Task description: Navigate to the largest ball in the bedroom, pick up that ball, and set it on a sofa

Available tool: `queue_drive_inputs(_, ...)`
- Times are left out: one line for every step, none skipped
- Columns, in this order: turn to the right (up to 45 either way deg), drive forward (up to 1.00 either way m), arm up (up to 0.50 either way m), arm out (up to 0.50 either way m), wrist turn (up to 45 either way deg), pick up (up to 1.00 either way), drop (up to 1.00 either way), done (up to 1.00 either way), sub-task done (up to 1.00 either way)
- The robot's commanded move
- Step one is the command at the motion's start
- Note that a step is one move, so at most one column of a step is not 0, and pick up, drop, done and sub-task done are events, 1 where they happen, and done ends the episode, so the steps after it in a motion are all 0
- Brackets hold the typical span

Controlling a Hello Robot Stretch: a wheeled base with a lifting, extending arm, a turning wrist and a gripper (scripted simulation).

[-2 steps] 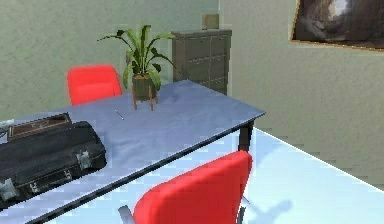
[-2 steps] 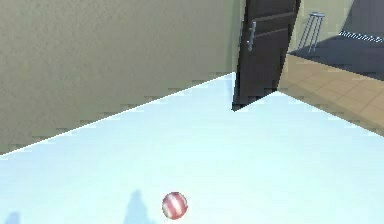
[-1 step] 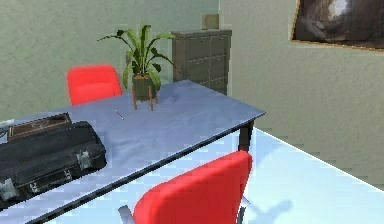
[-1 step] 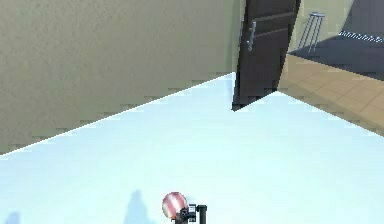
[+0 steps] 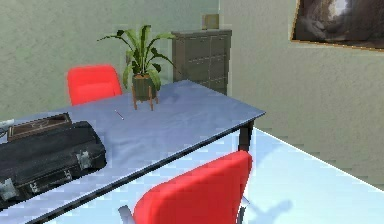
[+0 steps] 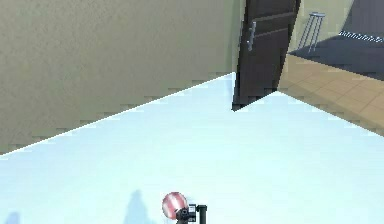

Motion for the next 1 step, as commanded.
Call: queue_drive_inputs(0.0,0.00,0.00,0.00,45.0,0.00,0.00,0.00,0.00)
